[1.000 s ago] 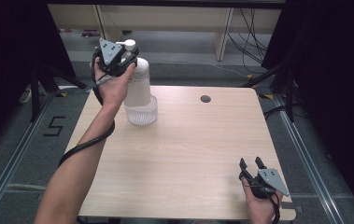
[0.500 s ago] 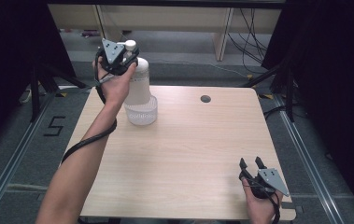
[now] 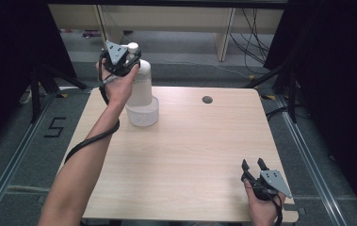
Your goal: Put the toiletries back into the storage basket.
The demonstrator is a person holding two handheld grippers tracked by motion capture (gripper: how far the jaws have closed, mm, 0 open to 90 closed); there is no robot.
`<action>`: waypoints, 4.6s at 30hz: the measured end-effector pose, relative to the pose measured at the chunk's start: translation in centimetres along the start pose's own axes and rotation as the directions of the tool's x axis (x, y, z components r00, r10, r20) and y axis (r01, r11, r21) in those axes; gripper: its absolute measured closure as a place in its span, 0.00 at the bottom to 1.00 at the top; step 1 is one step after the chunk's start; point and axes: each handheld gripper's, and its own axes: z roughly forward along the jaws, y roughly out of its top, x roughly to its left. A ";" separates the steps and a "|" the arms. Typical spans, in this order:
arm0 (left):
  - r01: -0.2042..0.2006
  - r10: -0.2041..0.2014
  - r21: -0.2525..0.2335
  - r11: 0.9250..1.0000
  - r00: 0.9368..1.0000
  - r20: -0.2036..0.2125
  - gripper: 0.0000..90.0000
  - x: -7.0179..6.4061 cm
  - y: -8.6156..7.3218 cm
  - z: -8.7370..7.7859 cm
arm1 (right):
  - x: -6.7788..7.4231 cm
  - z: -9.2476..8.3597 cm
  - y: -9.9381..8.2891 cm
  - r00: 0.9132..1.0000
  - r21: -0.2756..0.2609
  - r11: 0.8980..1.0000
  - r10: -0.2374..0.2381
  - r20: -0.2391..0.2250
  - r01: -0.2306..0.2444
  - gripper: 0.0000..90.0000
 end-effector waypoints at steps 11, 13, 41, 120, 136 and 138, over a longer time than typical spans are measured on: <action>0.001 -0.001 0.018 1.000 1.000 0.003 0.66 0.0 -0.7 0.4 | 0.0 -0.1 0.0 1.000 0.010 1.000 0.004 0.003 -0.004 0.46; 0.002 -0.002 0.017 1.000 1.000 0.005 0.66 -0.1 -0.9 0.4 | 0.0 0.0 0.0 1.000 0.001 1.000 0.002 -0.001 -0.002 0.46; 0.005 -0.007 0.066 0.998 1.000 0.028 0.66 -0.7 -3.2 0.4 | 0.0 0.0 -0.1 1.000 -0.004 1.000 -0.006 0.017 0.006 0.46; 0.011 -0.016 0.143 0.990 0.999 0.036 0.65 -0.8 -7.6 0.6 | 0.3 -0.1 -0.1 1.000 0.024 1.000 -0.003 -0.002 0.003 0.46; 0.051 -0.054 0.163 0.985 0.998 0.018 0.47 -1.1 -7.9 0.4 | 0.3 -0.1 -0.1 1.000 0.027 1.000 -0.001 -0.007 0.001 0.46; 0.051 -0.054 0.167 0.985 0.998 0.017 0.45 -1.1 -7.9 0.3 | 0.2 0.0 -0.1 1.000 0.017 1.000 -0.011 0.002 0.011 0.46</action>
